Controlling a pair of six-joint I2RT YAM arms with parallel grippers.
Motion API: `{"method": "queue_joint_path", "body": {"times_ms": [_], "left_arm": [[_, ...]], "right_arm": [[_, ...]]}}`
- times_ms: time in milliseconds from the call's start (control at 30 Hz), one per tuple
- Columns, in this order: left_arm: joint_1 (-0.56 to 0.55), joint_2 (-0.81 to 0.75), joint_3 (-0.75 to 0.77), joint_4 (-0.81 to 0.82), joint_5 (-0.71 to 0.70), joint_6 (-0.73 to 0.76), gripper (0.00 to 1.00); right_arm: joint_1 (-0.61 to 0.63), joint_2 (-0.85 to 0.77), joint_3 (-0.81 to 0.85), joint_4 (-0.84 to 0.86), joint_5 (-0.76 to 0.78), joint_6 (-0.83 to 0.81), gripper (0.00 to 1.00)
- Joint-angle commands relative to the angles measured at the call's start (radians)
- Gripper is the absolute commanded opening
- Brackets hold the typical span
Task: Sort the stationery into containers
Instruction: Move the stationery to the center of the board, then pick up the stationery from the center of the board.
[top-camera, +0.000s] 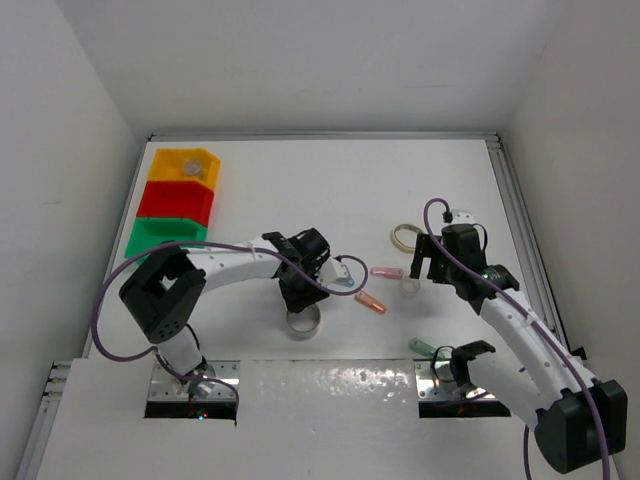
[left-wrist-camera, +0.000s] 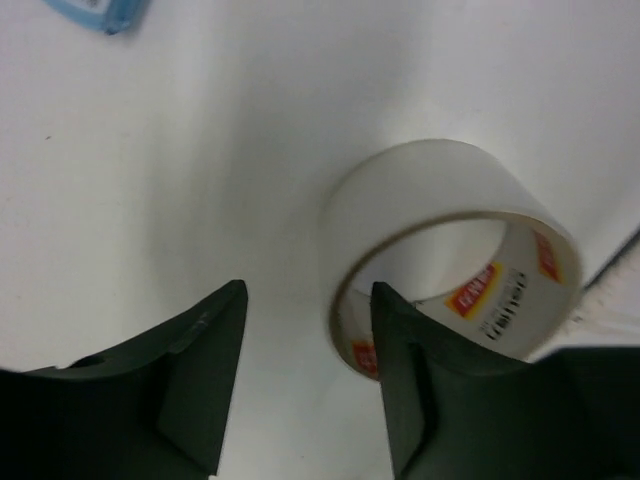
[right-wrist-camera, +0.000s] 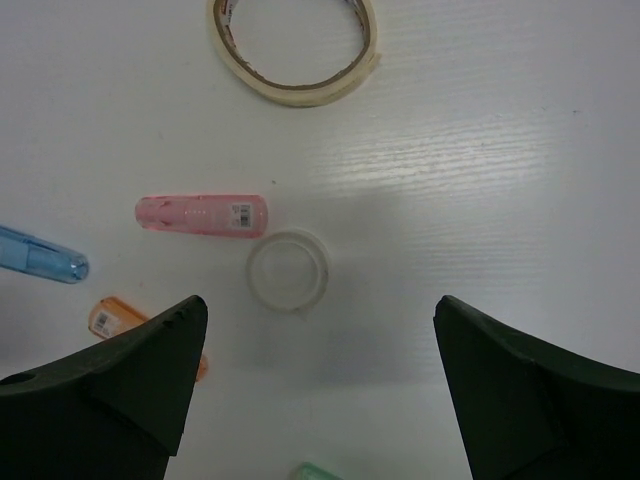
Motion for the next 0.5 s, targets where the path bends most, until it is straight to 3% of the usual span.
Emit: {"method": "queue_joint_path", "body": {"times_ms": [0,100,133,233,333,400,467], "left_arm": [[0.034,0.021,-0.011,0.106,-0.081,-0.027,0.47],[0.061,0.036,0.002,0.087,-0.098,-0.001,0.26],[0.080,0.036,0.005,0.082,-0.087,0.002,0.15],[0.106,0.036,0.019,0.073,-0.056,0.004,0.00],[0.164,0.035,0.113,0.021,-0.019,-0.021,0.00],[0.263,0.029,0.227,-0.088,0.013,-0.048,0.00],[0.420,0.029,0.446,-0.186,0.062,-0.071,0.00]], "right_arm": [[0.006,-0.012,-0.009,0.014,0.015,0.032,0.93],[0.009,-0.003,-0.009,0.006,0.002,0.038,0.92],[0.009,-0.001,-0.012,0.006,-0.007,0.040,0.92],[0.011,0.005,-0.009,0.000,-0.005,0.046,0.91],[0.025,0.019,0.022,-0.025,0.003,0.046,0.89],[0.041,0.032,0.062,-0.035,0.008,0.030,0.88],[0.066,0.069,0.099,-0.026,0.014,0.003,0.88]]}}
